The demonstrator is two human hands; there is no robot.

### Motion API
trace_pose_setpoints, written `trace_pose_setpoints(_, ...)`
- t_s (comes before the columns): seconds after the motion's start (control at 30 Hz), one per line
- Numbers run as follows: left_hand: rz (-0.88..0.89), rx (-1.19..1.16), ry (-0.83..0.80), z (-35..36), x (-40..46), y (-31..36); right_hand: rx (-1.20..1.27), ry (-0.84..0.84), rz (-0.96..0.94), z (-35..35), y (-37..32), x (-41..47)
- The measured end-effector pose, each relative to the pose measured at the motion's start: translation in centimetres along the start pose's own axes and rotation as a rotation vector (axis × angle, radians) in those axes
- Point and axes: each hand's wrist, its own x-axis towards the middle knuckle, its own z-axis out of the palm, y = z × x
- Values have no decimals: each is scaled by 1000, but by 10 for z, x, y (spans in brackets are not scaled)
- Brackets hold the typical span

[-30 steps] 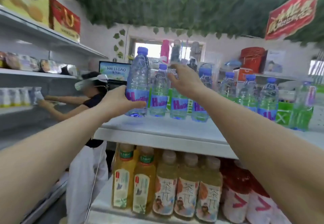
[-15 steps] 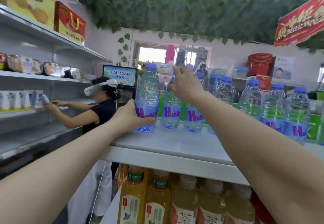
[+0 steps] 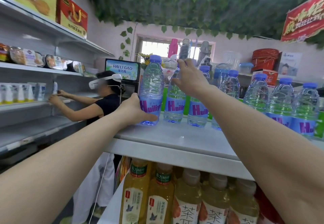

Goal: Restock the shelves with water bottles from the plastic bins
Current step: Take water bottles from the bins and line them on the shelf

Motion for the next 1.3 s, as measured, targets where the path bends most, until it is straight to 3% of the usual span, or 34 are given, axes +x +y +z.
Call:
trace_pose_setpoints(0.4,37,13,2,-6,-14,8,-10,15,-37,-1,1,-8)
trace_pose_setpoints(0.6,352,177,379,-16,-32,41,-131,80,-101,-27,18,-49)
trace_pose_setpoints(0.67,452,238,436,-15,-43,61,-196,78,-127,-43,24,-73)
trace_pose_setpoints(1.0,772,108,209,91,-142,171,-504,12,-25,-142,95,-273)
trace_pose_setpoints(1.3,968,-42,-186,257,-300,208,-577,-236,276,-179,142,-544)
